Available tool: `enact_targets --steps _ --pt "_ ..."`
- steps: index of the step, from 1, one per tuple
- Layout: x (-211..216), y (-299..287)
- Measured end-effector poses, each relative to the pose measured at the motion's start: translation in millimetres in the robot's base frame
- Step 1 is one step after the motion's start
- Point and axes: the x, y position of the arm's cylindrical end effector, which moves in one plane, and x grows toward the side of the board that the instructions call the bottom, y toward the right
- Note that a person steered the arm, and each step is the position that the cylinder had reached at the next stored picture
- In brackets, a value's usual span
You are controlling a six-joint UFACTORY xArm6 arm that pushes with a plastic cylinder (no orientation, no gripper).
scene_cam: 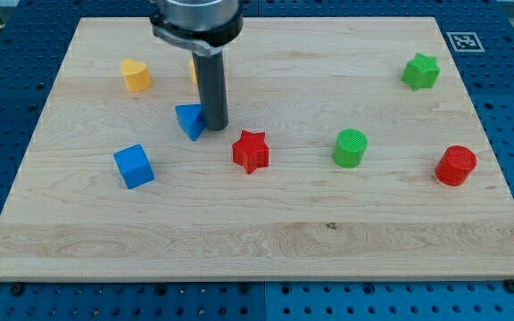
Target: Place the blue triangle beside the blue cube
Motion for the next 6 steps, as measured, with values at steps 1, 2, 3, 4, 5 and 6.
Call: enact_targets --steps 1,2,3,4,5,6 --pt "-25 -4" --pt "0 -38" --pt "51 -68" --pt "41 -76" --pt "13 -60" --pt "16 -25"
